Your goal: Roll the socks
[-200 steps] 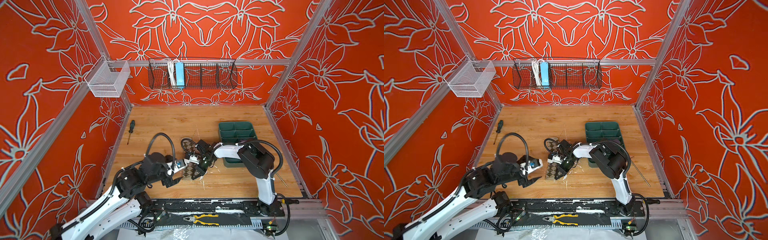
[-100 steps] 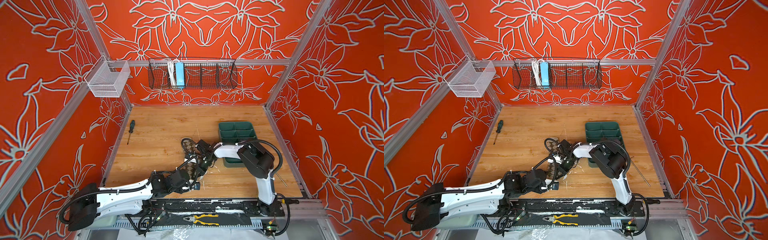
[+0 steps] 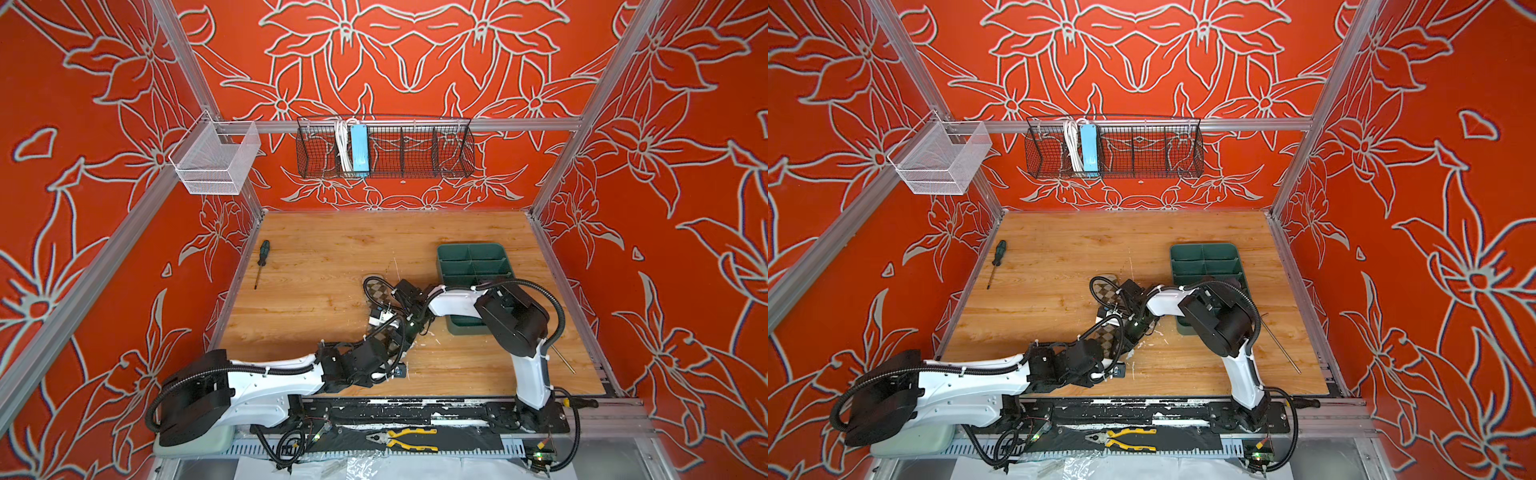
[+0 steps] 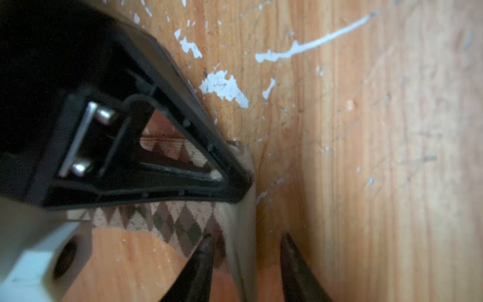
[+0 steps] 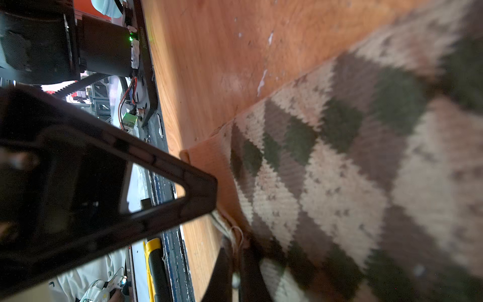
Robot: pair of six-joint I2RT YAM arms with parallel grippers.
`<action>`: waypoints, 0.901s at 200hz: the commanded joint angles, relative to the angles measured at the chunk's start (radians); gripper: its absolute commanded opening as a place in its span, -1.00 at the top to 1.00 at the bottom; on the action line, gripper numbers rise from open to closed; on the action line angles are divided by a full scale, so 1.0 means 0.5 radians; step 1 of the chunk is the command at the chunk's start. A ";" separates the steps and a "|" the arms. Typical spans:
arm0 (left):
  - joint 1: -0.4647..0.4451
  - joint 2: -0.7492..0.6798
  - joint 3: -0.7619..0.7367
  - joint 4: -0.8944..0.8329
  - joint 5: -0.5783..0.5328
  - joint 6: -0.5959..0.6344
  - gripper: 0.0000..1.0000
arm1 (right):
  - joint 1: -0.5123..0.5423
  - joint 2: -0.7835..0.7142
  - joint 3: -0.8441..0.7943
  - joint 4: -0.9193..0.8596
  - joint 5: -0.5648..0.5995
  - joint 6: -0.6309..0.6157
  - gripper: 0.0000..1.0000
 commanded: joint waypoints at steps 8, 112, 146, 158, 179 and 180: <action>0.063 0.060 0.043 0.071 0.052 -0.074 0.47 | -0.011 0.047 -0.102 -0.066 0.252 -0.053 0.87; 0.407 0.097 0.233 -0.266 0.543 -0.058 1.00 | -0.070 -0.364 -0.313 0.108 0.567 0.065 0.28; 0.516 0.249 0.365 -0.430 0.735 -0.023 1.00 | -0.168 -0.725 -0.407 0.186 1.005 0.225 0.10; 0.535 0.320 0.420 -0.499 0.779 -0.030 1.00 | -0.221 -0.865 -0.418 0.183 1.175 0.289 0.09; 0.557 0.420 0.492 -0.575 0.849 -0.049 1.00 | -0.258 -1.189 -0.448 0.208 1.577 0.348 0.09; 0.558 0.423 0.495 -0.580 0.852 -0.051 1.00 | -0.256 -1.207 -0.453 0.213 1.587 0.349 0.09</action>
